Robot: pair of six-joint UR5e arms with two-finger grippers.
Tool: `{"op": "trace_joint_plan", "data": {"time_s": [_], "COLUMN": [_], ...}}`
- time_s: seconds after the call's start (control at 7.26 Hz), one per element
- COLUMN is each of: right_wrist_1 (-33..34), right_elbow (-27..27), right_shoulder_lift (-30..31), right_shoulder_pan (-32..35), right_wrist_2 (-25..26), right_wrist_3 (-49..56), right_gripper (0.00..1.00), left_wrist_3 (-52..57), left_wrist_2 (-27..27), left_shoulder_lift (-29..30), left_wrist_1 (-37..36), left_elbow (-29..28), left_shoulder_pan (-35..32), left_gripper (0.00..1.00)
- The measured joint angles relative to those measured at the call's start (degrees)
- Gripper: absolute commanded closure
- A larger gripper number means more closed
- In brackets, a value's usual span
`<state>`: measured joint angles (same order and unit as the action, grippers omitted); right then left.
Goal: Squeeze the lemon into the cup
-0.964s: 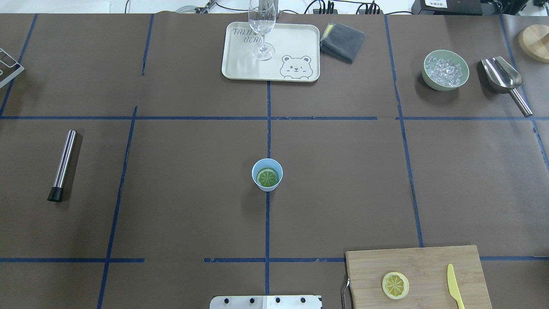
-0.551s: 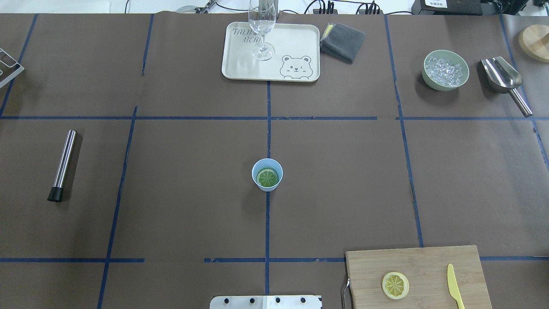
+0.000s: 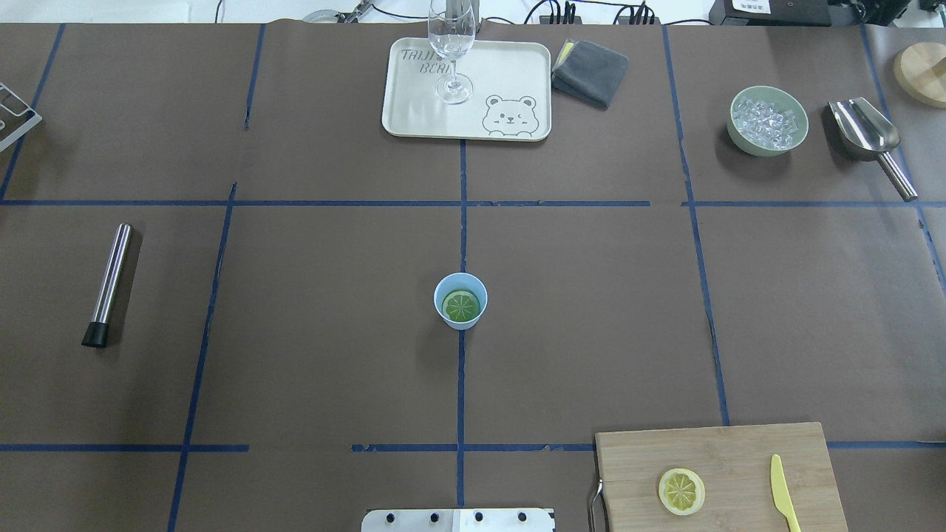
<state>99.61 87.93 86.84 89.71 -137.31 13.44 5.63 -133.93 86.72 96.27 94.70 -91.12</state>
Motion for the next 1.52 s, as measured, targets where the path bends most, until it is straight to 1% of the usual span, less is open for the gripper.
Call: {"op": "trace_joint_plan", "data": {"time_s": [0.28,0.55,0.69,0.96,1.52], "right_wrist_1": [-4.5,-6.4,-6.6,-6.7,-6.7], "right_elbow": [0.0,0.0,0.1,0.3,0.4], "right_shoulder_lift": [0.7,1.0,1.0,1.2,1.5], "right_shoulder_pan": [0.0,0.0,0.0,0.0,0.0], "right_wrist_2": [-0.1,-0.1,-0.2,-0.3,-0.3], "right_wrist_3": [-5.2,-7.3,-7.5,-7.4,-7.4], "right_gripper": [0.0,0.0,0.0,0.0,0.0], "left_wrist_3": [0.0,-0.1,-0.1,-0.1,0.0], "left_wrist_2": [0.0,-0.1,-0.1,-0.1,-0.1], "left_shoulder_lift": [-0.1,0.5,0.5,0.5,0.5], "left_wrist_1": [-1.8,-9.0,-11.5,-12.9,-12.9], "left_elbow": [0.0,1.0,1.6,1.9,1.8], "left_shoulder_pan": [0.6,0.8,0.8,1.0,1.1], "left_gripper": [0.0,0.0,0.0,0.0,0.0]}}
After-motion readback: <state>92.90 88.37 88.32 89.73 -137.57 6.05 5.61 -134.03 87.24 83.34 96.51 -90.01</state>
